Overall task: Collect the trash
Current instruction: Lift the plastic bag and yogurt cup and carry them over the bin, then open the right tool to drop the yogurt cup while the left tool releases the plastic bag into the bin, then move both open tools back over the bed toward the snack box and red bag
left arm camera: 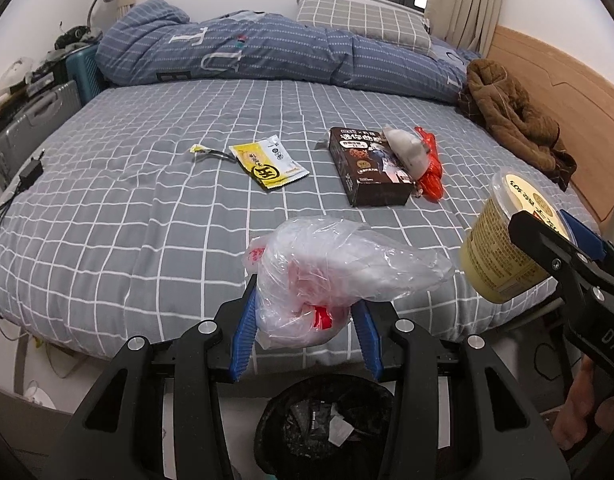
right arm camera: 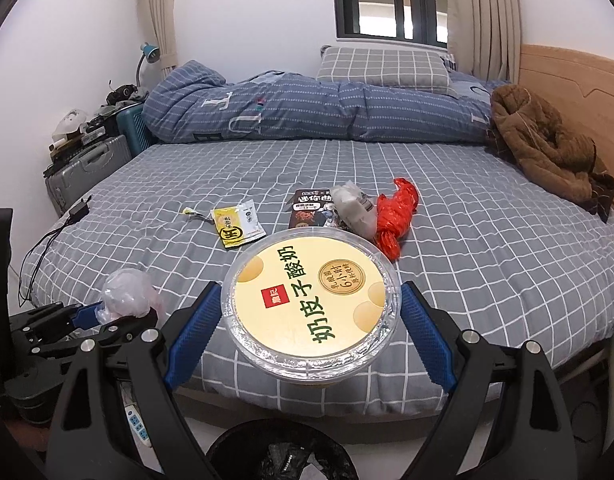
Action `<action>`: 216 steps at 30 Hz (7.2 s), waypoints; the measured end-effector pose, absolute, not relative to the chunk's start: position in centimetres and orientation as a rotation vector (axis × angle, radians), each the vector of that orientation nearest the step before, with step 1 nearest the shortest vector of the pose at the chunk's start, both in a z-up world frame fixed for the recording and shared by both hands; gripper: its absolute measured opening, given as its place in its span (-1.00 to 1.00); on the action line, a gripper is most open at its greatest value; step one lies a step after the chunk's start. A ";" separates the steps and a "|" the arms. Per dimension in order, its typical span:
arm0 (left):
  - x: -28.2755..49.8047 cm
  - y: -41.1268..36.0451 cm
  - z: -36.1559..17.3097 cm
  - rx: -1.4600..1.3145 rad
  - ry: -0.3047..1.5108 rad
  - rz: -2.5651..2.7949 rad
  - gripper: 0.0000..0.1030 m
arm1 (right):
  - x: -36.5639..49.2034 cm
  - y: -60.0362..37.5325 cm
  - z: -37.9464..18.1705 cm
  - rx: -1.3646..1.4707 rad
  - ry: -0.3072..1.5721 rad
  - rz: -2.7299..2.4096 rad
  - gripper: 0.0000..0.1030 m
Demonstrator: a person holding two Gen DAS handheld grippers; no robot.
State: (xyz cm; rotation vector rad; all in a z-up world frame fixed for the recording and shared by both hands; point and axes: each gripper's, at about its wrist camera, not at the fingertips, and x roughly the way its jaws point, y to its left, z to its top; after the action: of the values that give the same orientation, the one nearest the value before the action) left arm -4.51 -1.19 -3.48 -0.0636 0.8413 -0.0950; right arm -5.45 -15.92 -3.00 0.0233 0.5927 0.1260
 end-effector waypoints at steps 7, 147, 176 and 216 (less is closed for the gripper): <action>-6.5 -1.3 -4.0 -0.070 0.857 -0.099 -0.17 | -7.2 -15.9 -3.7 0.035 0.613 0.130 0.64; -11.4 -4.4 -15.3 -0.019 0.965 -0.114 0.89 | -11.9 -20.7 -15.6 0.001 0.786 0.015 0.85; 2.3 -0.8 -6.2 0.019 0.773 -0.030 0.89 | 0.8 -19.7 -8.4 -0.040 0.624 0.023 0.85; 25.1 1.1 -14.4 -0.030 0.956 0.051 0.83 | 20.8 -18.8 -12.8 0.016 0.802 0.119 0.03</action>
State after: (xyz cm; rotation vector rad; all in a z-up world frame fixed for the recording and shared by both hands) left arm 25.15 1.05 -14.39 -0.0300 0.9563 0.0512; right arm 20.79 -18.81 -12.79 0.0161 0.8017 0.1195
